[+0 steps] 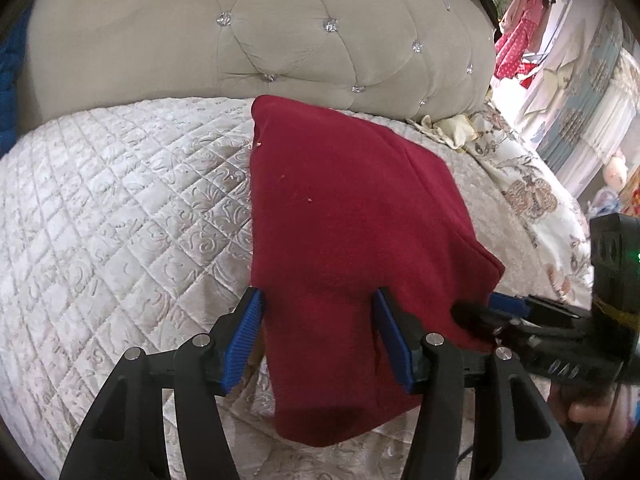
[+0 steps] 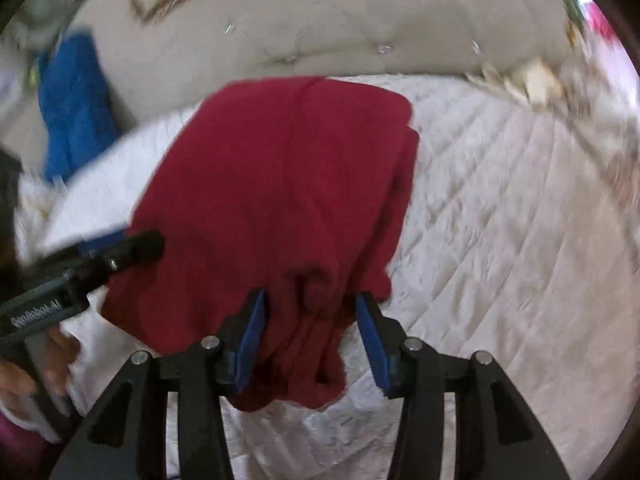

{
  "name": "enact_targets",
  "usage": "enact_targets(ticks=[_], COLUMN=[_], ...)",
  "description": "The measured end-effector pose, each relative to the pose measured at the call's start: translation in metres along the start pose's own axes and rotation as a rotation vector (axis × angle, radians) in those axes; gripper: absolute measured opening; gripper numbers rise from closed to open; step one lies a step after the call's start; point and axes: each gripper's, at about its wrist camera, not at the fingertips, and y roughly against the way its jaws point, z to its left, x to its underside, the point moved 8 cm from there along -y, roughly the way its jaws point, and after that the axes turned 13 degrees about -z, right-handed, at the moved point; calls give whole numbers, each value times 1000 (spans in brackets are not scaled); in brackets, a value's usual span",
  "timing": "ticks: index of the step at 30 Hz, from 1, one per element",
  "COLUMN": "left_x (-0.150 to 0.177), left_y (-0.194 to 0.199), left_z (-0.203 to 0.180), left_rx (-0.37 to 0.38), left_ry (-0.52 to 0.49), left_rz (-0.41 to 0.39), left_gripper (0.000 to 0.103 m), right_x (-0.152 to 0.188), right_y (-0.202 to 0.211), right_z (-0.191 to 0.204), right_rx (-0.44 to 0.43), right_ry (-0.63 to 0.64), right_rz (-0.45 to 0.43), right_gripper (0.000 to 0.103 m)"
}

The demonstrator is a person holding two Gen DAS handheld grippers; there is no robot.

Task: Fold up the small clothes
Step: 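Open both tools and pull them back from the folded sweater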

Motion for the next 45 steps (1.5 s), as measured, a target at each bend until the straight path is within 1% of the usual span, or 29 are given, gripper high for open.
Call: enact_targets(ticks=[2, 4, 5, 6, 7, 9, 10, 12, 14, 16, 17, 19, 20, 21, 22, 24, 27, 28, 30, 31, 33, 35, 37, 39, 40, 42, 43, 45], left_x=[-4, -8, -11, -13, -16, -20, -22, -22, -20, -17, -16, -16, -18, -20, -22, -24, -21, -16, -5, 5, 28, 50, 54, 50, 47, 39, 36, 35], left_y=[0, -1, -3, -4, -7, -13, -17, -32, -43, -55, -57, -56, -52, -46, -37, -20, 17, 35, 54, 62, 68, 66, 75, 87, 92, 104, 109, 115], left_z=[3, 6, 9, 11, 13, 15, 16, 15, 15, 14, 15, 15, 13, 11, 9, 8, 9, 11, 17, 21, 29, 37, 41, 42, 43, 44, 44, 44], left_rx=[31, 65, 85, 96, 102, 107, 107, 108, 105, 106, 108, 109, 115, 123, 129, 139, 143, 125, 87, 65, 14, -33, -34, -50, -59, -102, -132, -168], left_ry=[46, 107, 146, 174, 193, 206, 207, 208, 211, 228, 235, 241, 239, 231, 218, 221, 226, 217, 216, 217, 216, 206, 220, 220, 213, 185, 162, 133], left_rz=[10, 17, 17, 17, 15, 6, 4, 21, 34, 57, 65, 70, 71, 68, 66, 69, 69, 73, 84, 87, 105, 120, 77, 56, 41, -7, -28, -44], left_gripper=[37, 41, 43, 45, 46, 49, 49, 55, 61, 63, 62, 56, 48, 41, 39, 37, 37, 37, 37, 37, 37, 39, 41, 41, 41, 43, 43, 44], right_x=[-10, -25, -34, -40, -44, -46, -44, -41, -45, -46, -47, -50, -52, -55, -58, -63, -56, -51, -36, -24, -6, 15, 19, 16, 13, 8, 8, 8], right_y=[9, 17, 18, 15, 10, -9, -24, -43, -50, -56, -58, -57, -54, -50, -44, -30, -9, -3, 4, 4, -1, -7, 5, 26, 41, 60, 71, 83], right_z=[-10, -22, -27, -30, -32, -35, -34, -36, -31, -25, -22, -14, -10, -5, 1, 18, 44, 51, 68, 76, 82, 81, 82, 80, 83, 93, 102, 113], right_rx=[-25, -32, -51, -71, -81, -106, -139, -163, -189, -192, -187, -199, -190, -193, -210, -254, -300, -312, -335, -341, -313, -223, -200, -174, -166, -148, -151, -184], right_ry=[-73, -121, -143, -160, -171, -193, -206, -223, -199, -152, -135, -122, -114, -104, -95, -97, -86, -75, -66, -59, -32, 16, 45, 58, 88, 160, 213, 256], right_rz=[-46, -113, -148, -167, -166, -122, -85, -45, -82, -71, -69, -58, -55, -53, -54, -43, -8, 6, 49, 71, 92, 129, 95, 49, 19, -22, -42, -61], right_gripper=[59, 76, 81, 89, 92, 92, 92, 93, 95, 95, 93, 71, 69, 61, 55, 50, 50, 50, 50, 53, 58, 60, 61, 61, 61, 61, 61, 61])
